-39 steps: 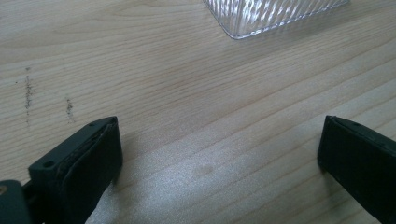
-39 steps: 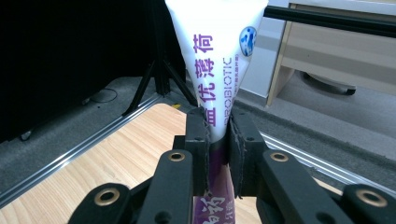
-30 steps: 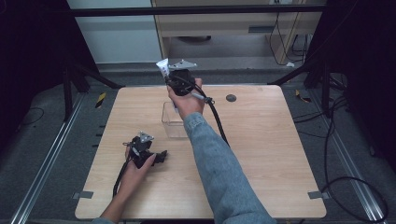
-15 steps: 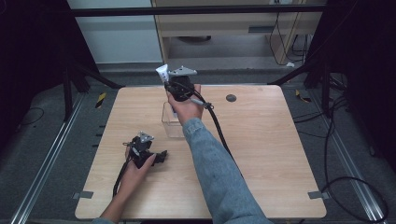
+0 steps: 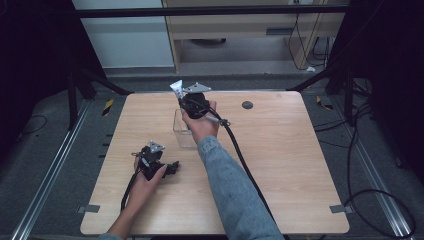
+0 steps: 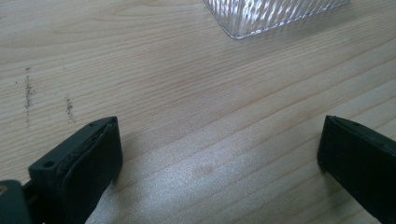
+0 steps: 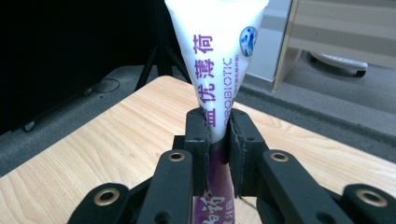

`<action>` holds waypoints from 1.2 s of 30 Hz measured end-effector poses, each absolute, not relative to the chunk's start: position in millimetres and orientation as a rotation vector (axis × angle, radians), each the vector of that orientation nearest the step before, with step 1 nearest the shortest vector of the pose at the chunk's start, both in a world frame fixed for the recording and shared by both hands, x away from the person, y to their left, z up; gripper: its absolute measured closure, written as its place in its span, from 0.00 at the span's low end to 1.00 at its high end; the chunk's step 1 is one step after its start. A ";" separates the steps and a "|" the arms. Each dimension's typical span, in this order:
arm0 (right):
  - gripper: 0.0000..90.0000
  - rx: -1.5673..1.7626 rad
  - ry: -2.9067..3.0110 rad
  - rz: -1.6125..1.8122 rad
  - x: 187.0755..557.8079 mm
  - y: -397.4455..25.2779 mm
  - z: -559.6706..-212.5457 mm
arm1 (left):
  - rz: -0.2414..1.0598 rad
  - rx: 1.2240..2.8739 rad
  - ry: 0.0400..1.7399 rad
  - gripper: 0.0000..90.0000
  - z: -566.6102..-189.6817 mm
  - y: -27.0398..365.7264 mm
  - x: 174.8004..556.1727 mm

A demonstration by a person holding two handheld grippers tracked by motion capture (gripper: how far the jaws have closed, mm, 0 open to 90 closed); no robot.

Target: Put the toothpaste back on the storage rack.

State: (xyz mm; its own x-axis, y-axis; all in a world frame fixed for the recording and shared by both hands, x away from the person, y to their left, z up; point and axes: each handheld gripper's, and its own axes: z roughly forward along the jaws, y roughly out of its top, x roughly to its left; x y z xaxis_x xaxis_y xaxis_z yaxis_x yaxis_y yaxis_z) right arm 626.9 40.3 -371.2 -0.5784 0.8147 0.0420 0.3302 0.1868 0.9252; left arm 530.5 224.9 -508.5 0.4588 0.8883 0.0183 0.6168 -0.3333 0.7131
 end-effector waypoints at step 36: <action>0.88 1.095 2.036 1.343 620.7 48.7 -397.3 | 0.544 2.067 1.252 0.00 -508.5 224.8 530.5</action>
State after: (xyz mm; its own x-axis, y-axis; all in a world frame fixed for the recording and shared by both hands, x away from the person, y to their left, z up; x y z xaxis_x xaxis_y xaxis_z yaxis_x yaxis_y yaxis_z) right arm 620.7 48.7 -397.3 -0.5748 0.8170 0.0460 0.3638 0.2048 0.9087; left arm 530.5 224.8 -508.5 0.4574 0.8891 0.0163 0.6181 -0.3311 0.7130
